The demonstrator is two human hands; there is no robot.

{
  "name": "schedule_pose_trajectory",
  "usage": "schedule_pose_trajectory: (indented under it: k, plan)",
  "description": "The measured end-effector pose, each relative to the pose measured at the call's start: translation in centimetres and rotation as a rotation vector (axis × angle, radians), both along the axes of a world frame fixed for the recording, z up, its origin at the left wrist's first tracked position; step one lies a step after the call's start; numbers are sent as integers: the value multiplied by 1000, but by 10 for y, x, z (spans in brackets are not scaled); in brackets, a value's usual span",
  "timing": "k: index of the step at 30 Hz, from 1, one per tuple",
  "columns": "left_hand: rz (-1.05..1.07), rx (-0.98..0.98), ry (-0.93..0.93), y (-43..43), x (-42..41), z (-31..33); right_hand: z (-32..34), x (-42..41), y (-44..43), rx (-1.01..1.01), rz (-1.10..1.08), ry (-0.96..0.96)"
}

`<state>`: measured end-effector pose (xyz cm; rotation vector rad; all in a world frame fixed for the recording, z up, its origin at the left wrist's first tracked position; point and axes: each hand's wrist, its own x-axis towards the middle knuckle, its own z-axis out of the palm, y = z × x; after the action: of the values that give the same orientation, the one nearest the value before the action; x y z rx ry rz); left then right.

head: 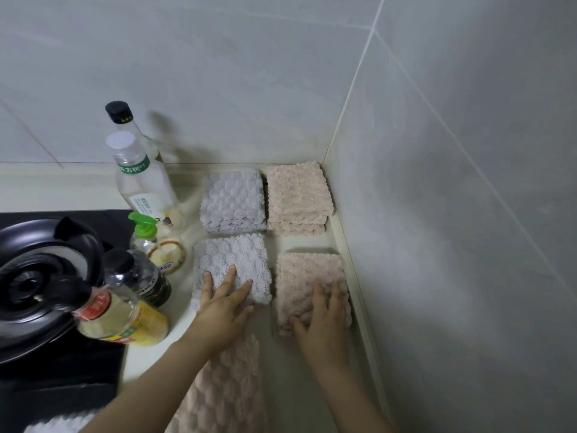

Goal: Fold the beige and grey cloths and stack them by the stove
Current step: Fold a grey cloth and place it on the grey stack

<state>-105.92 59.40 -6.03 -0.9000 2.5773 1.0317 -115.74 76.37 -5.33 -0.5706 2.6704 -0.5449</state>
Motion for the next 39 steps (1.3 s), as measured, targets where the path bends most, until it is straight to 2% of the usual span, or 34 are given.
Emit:
schedule_pose_trajectory:
  k: [19, 26, 33, 39]
  plan:
    - [-32, -23, 98, -19, -20, -2, -6, -62, -54, -143, 16, -12]
    - [-8, -18, 125, -16, -18, 0, -2, -55, -47, -165, 40, -8]
    - [14, -78, 218, -12, 0, 19, 18, -31, -33, -240, 49, 105]
    - [87, -61, 231, 6, 35, 37, 36, 8, -17, -247, 131, 79]
